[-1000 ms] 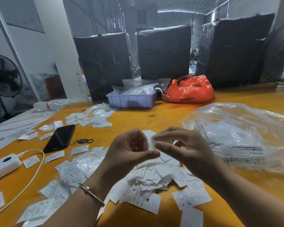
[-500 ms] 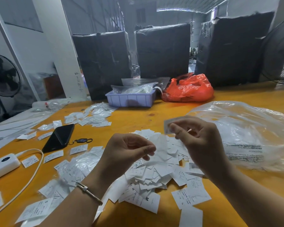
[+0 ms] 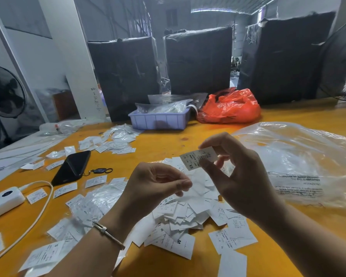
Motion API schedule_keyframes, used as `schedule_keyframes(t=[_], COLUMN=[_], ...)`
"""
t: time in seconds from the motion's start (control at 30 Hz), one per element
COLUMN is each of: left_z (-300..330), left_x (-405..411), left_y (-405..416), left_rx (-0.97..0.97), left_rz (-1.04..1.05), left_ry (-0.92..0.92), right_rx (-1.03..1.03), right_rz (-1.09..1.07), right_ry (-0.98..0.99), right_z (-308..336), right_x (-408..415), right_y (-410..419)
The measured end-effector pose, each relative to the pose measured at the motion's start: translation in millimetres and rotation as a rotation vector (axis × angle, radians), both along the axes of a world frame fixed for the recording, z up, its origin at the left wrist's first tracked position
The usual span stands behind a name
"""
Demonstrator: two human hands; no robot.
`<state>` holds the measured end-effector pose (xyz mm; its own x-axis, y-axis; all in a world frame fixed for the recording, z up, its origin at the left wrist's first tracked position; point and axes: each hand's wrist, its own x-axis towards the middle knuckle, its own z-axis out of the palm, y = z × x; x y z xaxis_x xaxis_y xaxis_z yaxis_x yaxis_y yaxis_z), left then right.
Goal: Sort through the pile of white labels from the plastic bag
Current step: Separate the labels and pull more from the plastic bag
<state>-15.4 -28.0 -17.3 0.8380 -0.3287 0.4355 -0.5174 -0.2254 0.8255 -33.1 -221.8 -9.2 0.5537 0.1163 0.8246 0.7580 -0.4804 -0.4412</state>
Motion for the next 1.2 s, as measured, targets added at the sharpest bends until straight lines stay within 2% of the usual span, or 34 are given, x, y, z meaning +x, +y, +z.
schedule_keyframes(t=[0.2,0.43,0.83,1.0,1.2], left_z=[-0.1,-0.1,-3.0,-3.4,-1.4], left_x=[-0.2,-0.4,1.4,2.3,2.6], left_y=[0.9,0.4,-0.5,-0.5,0.0], left_rx=[0.006,-0.010,0.083,0.086,-0.005], left_rz=[-0.019,-0.013,-0.028,-0.019,0.006], left_ry=[0.012,0.025,0.051,0.058,0.091], right_rx=[-0.103,-0.216,-0.281,-0.237,-0.089], right_rz=[-0.092,-0.093,-0.112,-0.032,-0.131], right_ry=[-0.039,-0.032,0.117,0.176,0.116], right_z=[2.6,1.2,-2.8,-6.0,-2.8], right_x=[2.7,6.7,8.9,7.4,9.3], right_y=[-3.0,-7.5,-7.4,-2.5,-4.6])
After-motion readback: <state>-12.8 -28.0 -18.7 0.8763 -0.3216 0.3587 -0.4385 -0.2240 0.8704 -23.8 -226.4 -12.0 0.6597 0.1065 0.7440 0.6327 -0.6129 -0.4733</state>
